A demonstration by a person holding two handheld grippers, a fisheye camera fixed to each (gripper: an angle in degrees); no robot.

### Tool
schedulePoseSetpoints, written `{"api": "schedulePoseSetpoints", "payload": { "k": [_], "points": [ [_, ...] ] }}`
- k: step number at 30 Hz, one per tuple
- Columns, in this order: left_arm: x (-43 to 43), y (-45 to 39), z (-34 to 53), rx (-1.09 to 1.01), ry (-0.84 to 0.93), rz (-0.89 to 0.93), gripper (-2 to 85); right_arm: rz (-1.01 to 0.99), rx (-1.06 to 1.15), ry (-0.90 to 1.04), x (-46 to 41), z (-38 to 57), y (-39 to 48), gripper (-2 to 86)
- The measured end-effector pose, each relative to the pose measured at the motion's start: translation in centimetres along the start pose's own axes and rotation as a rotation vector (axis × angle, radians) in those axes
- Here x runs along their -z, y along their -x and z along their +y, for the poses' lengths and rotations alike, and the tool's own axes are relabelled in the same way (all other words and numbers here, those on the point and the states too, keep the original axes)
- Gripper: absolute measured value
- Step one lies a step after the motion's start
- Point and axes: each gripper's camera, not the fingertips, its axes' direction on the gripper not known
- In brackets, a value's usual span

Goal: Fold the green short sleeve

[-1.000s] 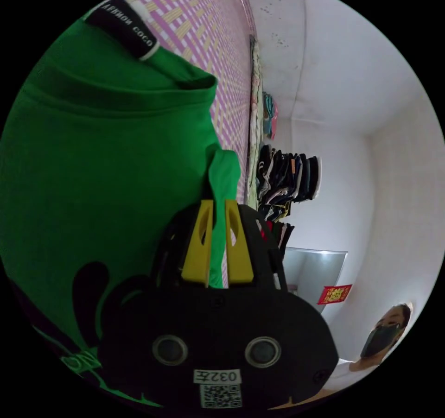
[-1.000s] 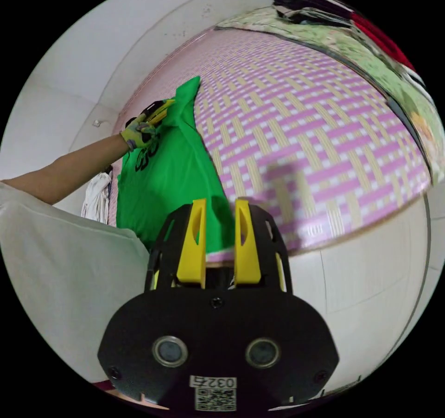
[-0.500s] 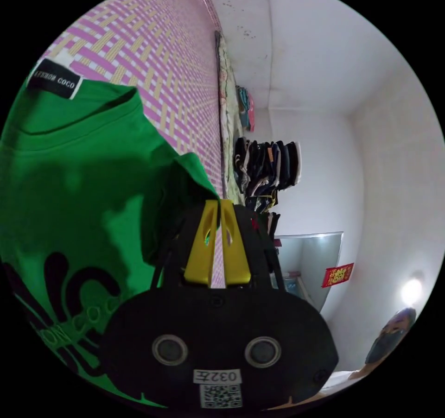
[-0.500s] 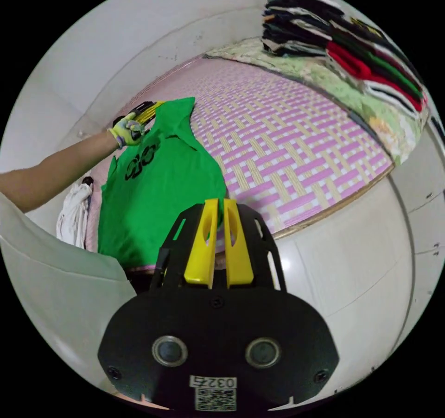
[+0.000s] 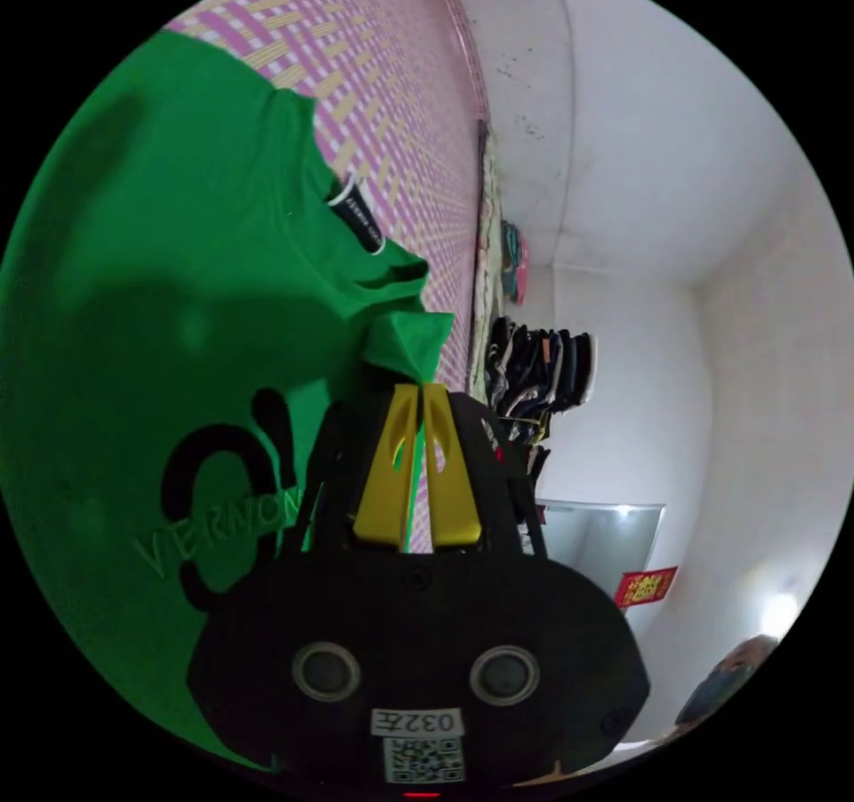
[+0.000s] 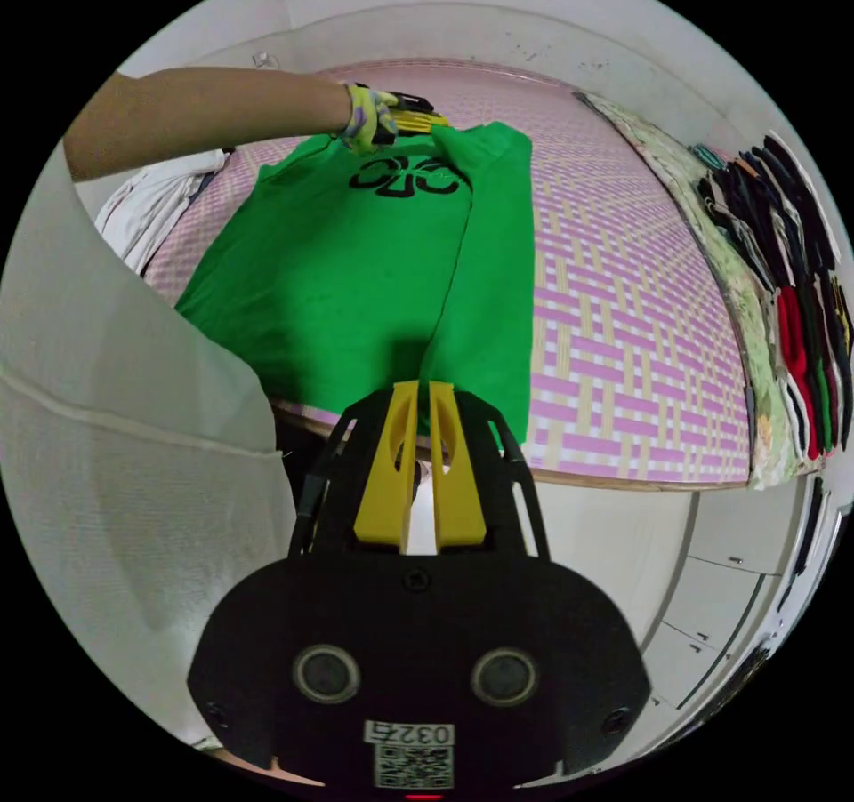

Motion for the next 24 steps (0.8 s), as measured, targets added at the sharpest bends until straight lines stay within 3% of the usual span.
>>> {"api": "schedulePoseSetpoints", "payload": {
  "k": [5,14,19,21,22,23,24],
  "points": [
    [-2.0,-6.4,-2.1,-0.161,0.094,-0.017,-0.8,-0.028,-0.062,-0.072,3.7,-0.8,-4.0,-0.4],
    [-3.5,-4.9,-3.0,-0.002,0.105,-0.082,-0.9,-0.096,-0.127,-0.066,3.9,0.0,-9.8,-0.4],
    [-5.1,-10.2,-3.9,-0.158,0.154,-0.038,-0.8,-0.118,-0.173,-0.115,5.4,0.6,-13.1,-0.4],
    [-5.2,-10.4,-5.1,-0.161,0.134,-0.153,-0.8,-0.158,-0.195,-0.138,5.6,1.0,-14.7,-0.5],
    [-5.9,-8.8,-6.7,-0.122,0.134,-0.314,-0.8,-0.185,-0.211,-0.136,5.2,1.3,-15.7,-0.5],
    [-7.4,-5.7,-8.6,-0.034,0.201,-0.471,-0.8,-0.205,-0.23,-0.119,4.5,1.4,-16.6,-0.5],
    [-8.1,-4.0,-9.5,0.019,0.247,-0.51,-0.8,-0.212,-0.238,-0.108,4.1,1.5,-17.0,-0.5]
  ]
}}
